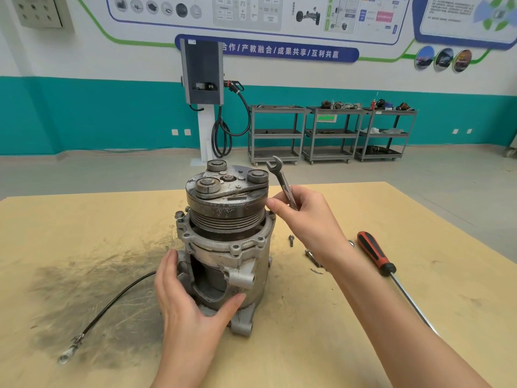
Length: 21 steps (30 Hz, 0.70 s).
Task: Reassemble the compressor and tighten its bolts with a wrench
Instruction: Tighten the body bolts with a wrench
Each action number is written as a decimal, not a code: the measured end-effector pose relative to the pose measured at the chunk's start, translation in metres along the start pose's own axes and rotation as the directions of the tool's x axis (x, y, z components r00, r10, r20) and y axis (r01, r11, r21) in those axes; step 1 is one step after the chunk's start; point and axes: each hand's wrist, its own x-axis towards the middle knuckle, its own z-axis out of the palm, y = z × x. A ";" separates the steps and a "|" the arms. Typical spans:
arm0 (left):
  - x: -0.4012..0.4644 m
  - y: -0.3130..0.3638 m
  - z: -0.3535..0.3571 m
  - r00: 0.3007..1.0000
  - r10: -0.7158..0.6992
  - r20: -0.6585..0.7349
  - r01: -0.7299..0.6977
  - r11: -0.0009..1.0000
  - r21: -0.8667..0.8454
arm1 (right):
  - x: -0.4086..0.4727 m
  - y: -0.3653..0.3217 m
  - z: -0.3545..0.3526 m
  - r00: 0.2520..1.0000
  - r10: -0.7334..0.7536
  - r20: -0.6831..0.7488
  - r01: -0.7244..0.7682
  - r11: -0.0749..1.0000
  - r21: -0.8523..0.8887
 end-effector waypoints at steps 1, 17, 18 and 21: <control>0.000 0.000 0.000 1.000 0.000 0.000 0.000 1.000 0.000 | 0.000 -0.001 -0.002 1.000 -0.004 0.031 0.003 1.000 0.018; 0.000 0.001 -0.001 1.000 0.013 -0.003 -0.013 1.000 0.017 | 0.000 0.002 -0.006 0.995 0.062 0.075 -0.075 0.981 0.181; 0.000 0.002 -0.001 1.000 0.013 -0.005 -0.013 1.000 0.014 | -0.001 0.002 -0.006 0.995 0.062 0.078 -0.074 0.982 0.175; 0.000 0.002 -0.001 1.000 0.014 -0.010 -0.014 1.000 0.010 | -0.001 0.002 -0.001 0.997 0.060 0.056 -0.070 0.979 0.190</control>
